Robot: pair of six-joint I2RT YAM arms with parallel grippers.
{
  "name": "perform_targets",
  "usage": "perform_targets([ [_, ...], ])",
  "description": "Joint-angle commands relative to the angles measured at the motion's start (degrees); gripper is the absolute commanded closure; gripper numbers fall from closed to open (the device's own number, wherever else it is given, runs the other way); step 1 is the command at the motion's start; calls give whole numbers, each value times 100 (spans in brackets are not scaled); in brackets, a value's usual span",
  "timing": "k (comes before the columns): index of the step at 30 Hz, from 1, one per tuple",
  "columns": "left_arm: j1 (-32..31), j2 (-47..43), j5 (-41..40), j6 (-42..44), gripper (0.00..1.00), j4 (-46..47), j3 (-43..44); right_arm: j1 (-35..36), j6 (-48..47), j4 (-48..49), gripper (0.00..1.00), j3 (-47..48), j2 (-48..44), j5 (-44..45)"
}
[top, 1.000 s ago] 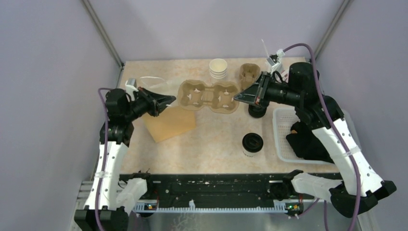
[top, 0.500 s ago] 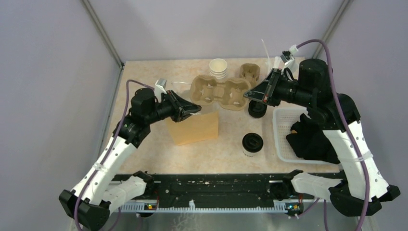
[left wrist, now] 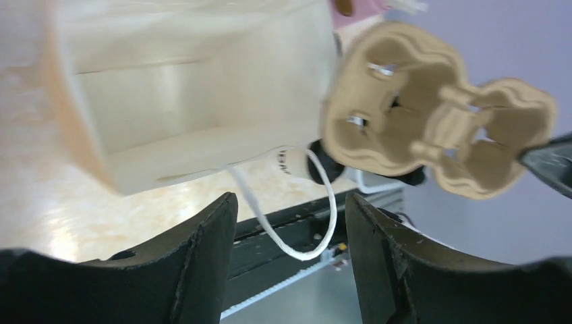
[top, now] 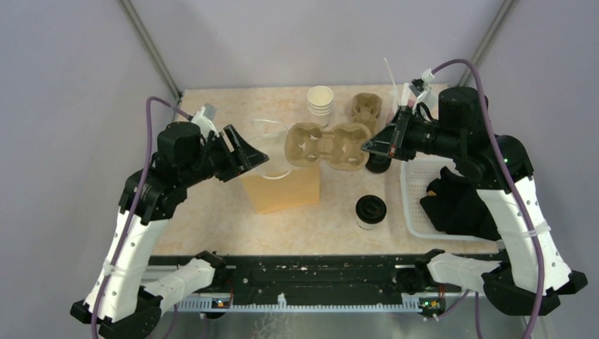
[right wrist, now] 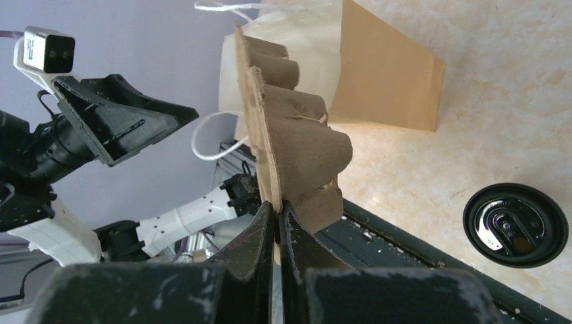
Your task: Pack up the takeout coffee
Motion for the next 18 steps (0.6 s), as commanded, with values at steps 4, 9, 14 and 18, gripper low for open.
perform_targets([
  [4, -19, 321, -1833, 522, 34, -1490, 818, 41, -355, -433, 100, 723, 241, 59],
  [9, -10, 519, -2713, 439, 39, -1349, 829, 49, -404, -598, 100, 1024, 448, 36],
  [14, 3, 1125, -3214, 731, 42, -1448, 1172, 165, -433, -696, 100, 1269, 661, -19],
  [18, 66, 1425, -3377, 1084, 42, -1463, 1219, 237, -424, -645, 100, 1290, 746, -19],
])
